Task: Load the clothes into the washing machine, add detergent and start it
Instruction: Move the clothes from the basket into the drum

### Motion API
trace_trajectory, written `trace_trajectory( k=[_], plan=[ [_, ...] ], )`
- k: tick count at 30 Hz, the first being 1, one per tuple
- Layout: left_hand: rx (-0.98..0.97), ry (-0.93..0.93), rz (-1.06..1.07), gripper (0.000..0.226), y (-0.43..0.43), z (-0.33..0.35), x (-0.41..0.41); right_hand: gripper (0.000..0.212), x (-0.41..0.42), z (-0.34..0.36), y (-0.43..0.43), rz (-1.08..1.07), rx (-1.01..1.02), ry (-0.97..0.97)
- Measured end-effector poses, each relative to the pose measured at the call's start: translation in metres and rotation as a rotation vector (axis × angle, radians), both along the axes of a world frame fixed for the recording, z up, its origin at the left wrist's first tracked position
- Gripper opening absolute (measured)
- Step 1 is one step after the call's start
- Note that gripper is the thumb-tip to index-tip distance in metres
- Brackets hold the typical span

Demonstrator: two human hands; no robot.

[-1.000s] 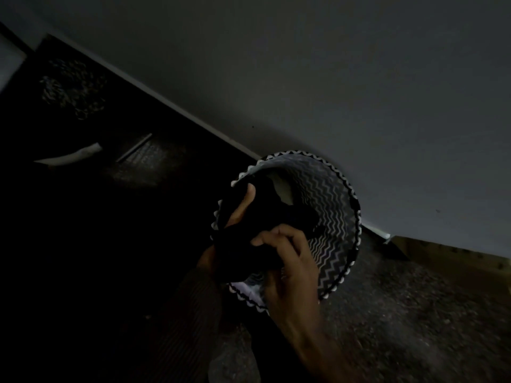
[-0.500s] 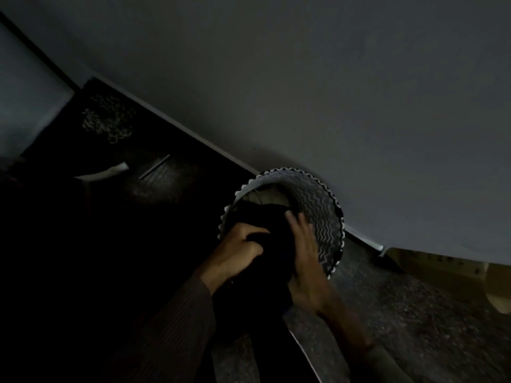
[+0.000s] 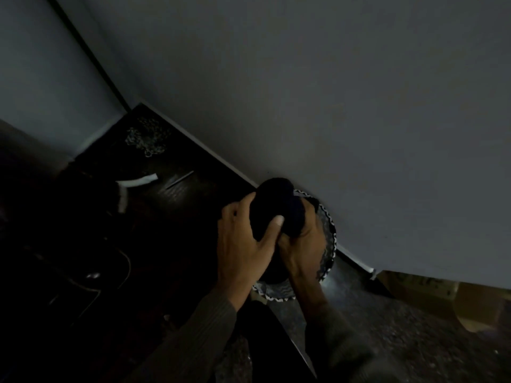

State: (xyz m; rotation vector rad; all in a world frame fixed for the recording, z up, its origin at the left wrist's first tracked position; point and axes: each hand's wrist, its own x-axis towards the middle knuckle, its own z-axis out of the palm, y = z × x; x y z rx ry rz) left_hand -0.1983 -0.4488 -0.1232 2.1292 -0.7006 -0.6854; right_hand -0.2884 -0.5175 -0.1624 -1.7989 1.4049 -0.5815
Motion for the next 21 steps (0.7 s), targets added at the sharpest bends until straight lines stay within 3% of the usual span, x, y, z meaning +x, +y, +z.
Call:
trace_trajectory(
  k=[2,4,6,9,14,17,20,21],
  plan=[
    [-0.057,0.398,0.038,0.113,0.003,0.021,-0.007,0.057,0.005,0.025,0.015,-0.012,-0.042,0.033],
    [-0.139,0.654,0.114,0.126,0.005,0.040,-0.008,0.054,0.010,0.047,0.032,0.018,-0.097,-0.003],
    [-0.224,0.736,0.155,0.118,0.008,0.055,0.000,0.055,0.008,0.064,0.046,0.090,-0.193,-0.081],
    [-0.314,0.777,0.187,0.095,0.014,0.071,0.019,0.079,0.004,0.090,0.052,0.221,-0.184,-0.143],
    [-0.440,1.078,0.356,0.064,0.022,0.095,0.048,0.092,-0.008,0.125,0.044,0.477,-0.189,-0.359],
    [-0.499,1.169,0.351,0.039,0.031,0.119,0.056,0.109,-0.010,0.123,0.029,0.446,-0.389,-0.331],
    [-0.587,1.212,0.304,0.027,0.039,0.150,0.061,0.115,-0.006,0.122,0.017,0.338,-0.407,-0.209],
    [-0.622,1.232,0.313,0.029,0.044,0.155,0.064,0.112,-0.003,0.128,0.016,0.338,-0.326,-0.237]
  ],
)
